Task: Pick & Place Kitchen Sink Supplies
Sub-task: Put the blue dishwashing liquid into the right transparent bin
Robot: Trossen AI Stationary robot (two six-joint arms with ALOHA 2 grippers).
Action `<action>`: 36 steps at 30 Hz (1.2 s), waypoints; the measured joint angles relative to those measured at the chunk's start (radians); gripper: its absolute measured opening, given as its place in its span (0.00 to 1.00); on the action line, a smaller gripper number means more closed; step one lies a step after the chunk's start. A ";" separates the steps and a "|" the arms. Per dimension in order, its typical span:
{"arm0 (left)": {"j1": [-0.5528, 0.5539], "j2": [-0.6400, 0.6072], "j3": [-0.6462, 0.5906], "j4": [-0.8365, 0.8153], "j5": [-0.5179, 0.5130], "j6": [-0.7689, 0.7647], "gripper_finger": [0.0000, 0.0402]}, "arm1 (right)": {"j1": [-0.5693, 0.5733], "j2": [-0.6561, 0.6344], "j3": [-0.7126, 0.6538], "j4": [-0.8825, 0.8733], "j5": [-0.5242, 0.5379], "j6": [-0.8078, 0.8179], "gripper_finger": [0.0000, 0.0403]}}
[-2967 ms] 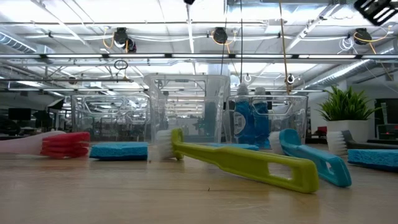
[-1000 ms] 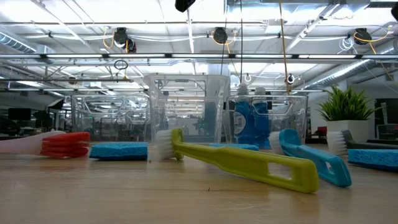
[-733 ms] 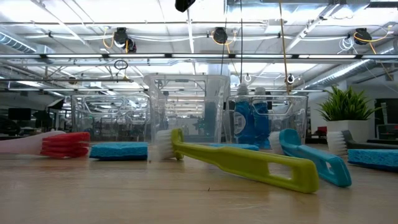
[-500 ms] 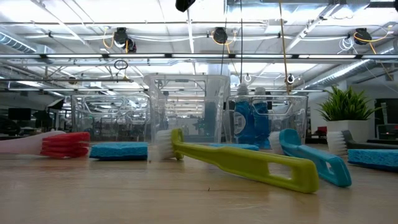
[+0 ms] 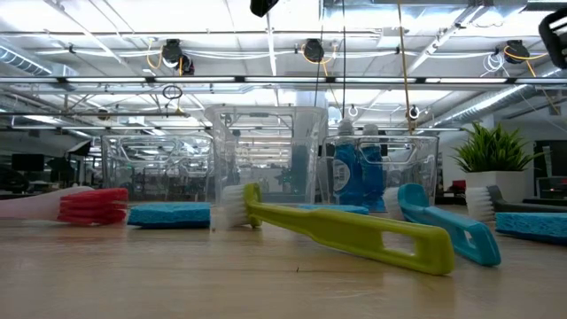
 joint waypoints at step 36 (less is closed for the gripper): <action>0.000 0.000 0.000 0.000 0.000 -0.003 0.76 | 0.370 0.010 -0.040 -0.022 0.284 -0.112 0.78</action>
